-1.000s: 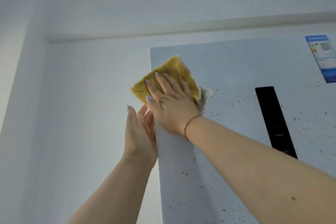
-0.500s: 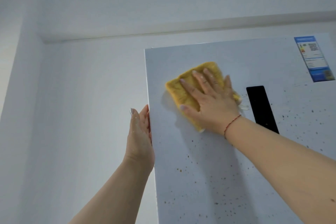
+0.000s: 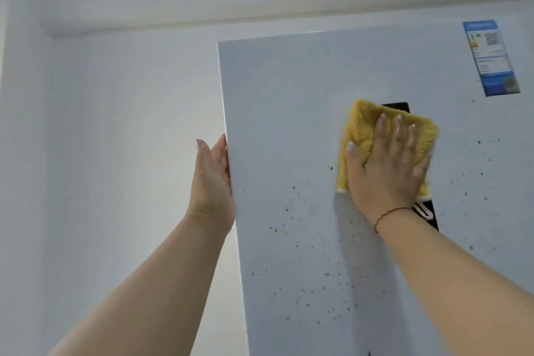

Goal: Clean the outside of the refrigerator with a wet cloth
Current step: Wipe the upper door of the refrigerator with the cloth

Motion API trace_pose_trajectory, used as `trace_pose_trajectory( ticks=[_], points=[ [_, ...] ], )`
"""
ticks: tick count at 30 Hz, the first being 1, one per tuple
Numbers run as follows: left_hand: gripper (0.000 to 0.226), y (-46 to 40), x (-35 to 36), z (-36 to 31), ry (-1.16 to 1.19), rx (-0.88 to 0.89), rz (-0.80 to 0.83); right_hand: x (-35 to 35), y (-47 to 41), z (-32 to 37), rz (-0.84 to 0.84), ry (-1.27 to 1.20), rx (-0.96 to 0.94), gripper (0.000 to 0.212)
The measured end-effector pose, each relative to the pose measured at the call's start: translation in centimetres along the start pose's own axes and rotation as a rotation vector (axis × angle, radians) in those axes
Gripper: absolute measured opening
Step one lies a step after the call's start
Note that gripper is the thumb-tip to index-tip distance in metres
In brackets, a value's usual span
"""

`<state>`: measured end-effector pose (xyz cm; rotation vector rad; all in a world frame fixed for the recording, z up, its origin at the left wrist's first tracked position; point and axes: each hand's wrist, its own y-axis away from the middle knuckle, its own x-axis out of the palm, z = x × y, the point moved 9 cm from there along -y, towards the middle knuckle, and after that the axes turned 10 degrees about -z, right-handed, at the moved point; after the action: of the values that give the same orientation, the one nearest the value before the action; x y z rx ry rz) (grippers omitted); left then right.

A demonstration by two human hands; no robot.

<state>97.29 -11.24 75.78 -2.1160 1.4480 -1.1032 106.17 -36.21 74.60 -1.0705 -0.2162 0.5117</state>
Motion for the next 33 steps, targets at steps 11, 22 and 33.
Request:
trace_pose_trajectory(
  ticks=[11,22,33],
  points=[
    [0.089,-0.4,-1.0,-0.1,0.065,-0.11,0.193,1.2,10.6,13.4,-0.033,-0.097,-0.792,0.068],
    [0.072,2.0,-1.8,3.3,-0.394,0.184,0.106,0.5,10.5,8.0,-0.055,0.0,-1.103,0.062],
    [0.07,2.3,-1.7,3.7,-0.518,0.205,0.113,0.4,7.3,-7.6,-0.028,0.019,-0.046,0.069]
  ],
)
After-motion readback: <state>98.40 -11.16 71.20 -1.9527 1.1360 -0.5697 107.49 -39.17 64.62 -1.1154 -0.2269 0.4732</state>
